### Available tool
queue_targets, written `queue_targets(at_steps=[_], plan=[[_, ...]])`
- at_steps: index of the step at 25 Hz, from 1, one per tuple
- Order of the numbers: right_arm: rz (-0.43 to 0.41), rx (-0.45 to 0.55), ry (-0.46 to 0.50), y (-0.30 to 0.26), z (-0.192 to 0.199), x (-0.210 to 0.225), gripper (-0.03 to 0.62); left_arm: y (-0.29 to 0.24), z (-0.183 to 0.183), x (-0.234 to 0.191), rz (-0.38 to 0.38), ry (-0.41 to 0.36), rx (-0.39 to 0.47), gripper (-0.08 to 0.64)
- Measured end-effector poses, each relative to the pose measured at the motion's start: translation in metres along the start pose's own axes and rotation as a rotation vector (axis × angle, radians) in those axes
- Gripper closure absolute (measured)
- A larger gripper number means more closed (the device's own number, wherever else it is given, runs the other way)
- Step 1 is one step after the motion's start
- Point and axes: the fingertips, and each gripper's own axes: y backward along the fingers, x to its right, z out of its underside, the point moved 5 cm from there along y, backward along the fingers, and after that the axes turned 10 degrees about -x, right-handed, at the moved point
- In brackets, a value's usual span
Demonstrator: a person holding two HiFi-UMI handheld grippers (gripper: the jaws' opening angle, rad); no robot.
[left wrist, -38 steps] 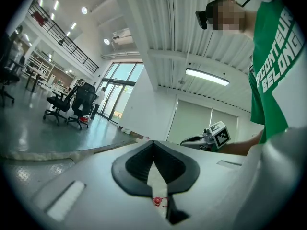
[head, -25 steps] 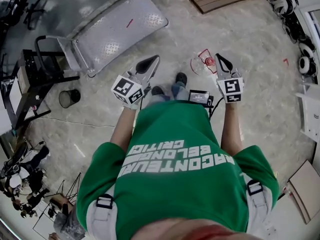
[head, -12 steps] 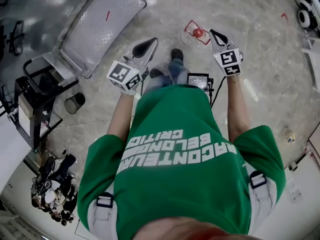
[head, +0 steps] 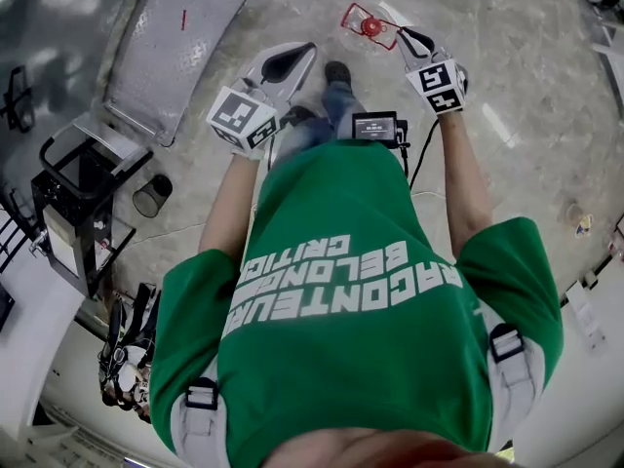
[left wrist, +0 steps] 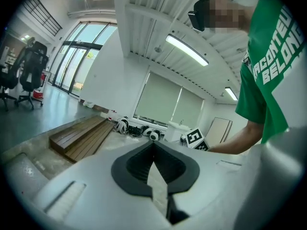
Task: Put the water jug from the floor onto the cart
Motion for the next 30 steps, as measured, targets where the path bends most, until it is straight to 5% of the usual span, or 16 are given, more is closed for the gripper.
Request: queue_targets(at_steps=[18, 30], plan=[[-0.072, -0.145, -0.083, -0.1, 0.075, 0.003, 0.495, -0.074, 0.053, -0.017, 0.089, 0.069, -0.154, 0.545], [-0.061, -0.245, -0.201, -0.198, 0.141, 0.001, 0.418, -0.155, 0.159, -0.088, 0.135, 0.133, -0.334, 0.545]])
